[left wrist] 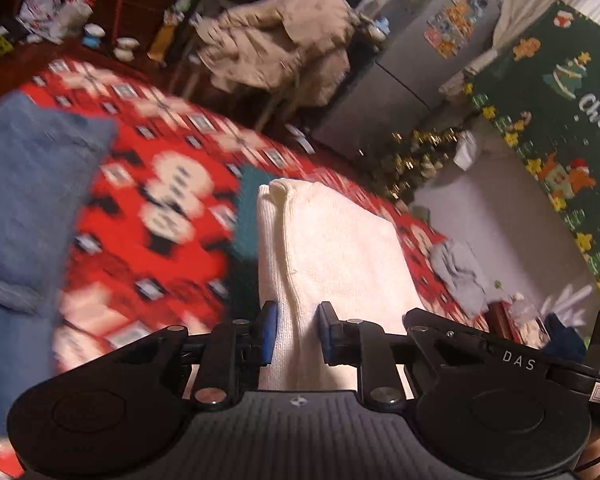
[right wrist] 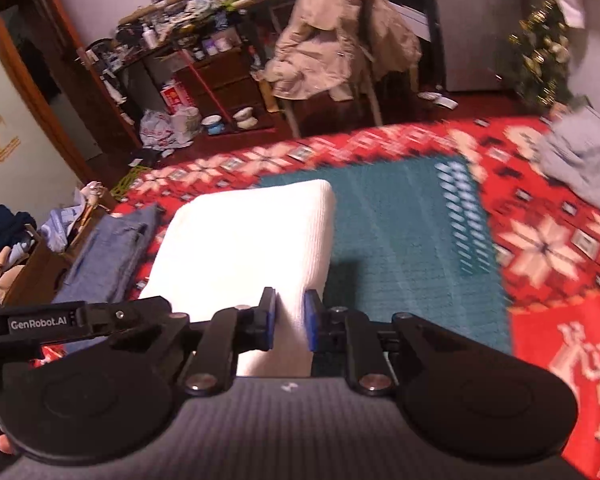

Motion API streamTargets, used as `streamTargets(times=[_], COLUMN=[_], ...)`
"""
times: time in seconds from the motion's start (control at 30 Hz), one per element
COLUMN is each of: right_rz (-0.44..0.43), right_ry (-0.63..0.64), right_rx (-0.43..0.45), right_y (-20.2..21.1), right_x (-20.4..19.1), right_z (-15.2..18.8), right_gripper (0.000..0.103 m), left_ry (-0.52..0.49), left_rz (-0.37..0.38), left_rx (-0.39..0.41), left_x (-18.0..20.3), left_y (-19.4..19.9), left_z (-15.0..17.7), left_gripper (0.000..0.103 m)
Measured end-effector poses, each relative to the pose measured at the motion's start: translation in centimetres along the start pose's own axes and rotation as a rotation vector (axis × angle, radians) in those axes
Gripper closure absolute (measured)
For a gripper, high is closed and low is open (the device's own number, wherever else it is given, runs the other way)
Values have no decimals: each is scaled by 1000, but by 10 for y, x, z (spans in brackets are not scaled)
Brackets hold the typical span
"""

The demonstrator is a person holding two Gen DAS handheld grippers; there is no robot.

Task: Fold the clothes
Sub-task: 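Lift the folded vest with both grippers and carry it onto the jeans stack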

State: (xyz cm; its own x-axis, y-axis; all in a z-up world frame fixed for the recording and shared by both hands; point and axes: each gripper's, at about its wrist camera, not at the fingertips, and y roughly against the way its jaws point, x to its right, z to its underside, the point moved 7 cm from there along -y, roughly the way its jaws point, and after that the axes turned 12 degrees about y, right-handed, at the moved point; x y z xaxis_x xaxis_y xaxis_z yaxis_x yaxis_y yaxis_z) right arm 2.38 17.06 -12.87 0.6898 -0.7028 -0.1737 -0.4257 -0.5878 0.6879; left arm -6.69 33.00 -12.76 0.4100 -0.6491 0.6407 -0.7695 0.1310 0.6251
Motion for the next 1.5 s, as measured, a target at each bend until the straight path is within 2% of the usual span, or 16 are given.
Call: streamTargets(times=[0.33, 0.5, 0.63, 0.8, 0.93, 1.07, 1.2, 1.3, 1.5], right_rz=[-83, -86, -82, -69, -48, -54, -84, -139, -237], right_ry=[43, 54, 55, 78, 107, 133, 116, 82, 83], right_rx=[19, 7, -5, -40, -49, -38, -36, -39, -33], right_y=[-69, -103, -132, -162, -176, -180, -179, -171, -143], right_x=[-150, -208, -239, -259, -261, -256, -249, -243, -239], right_z=[-75, -93, -98, -89, -77, -69, -64, -59, -21], right_gripper=[87, 87, 87, 87, 96, 95, 93, 91, 91], left_ry=[-22, -10, 9, 51, 83, 85, 82, 65, -11], left_rz=[-115, -135, -142, -144, -143, -116, -115, -127, -174], left_rx=[119, 127, 131, 126, 123, 130, 125, 127, 119], left_x=[-91, -137, -165, -193, -214, -216, -216, -214, -208], left_y=[66, 74, 72, 59, 50, 52, 54, 59, 75], left_z=[-111, -147, -159, -158, -157, -154, -153, -150, -129], left_gripper=[82, 82, 82, 82, 82, 82, 76, 74, 74])
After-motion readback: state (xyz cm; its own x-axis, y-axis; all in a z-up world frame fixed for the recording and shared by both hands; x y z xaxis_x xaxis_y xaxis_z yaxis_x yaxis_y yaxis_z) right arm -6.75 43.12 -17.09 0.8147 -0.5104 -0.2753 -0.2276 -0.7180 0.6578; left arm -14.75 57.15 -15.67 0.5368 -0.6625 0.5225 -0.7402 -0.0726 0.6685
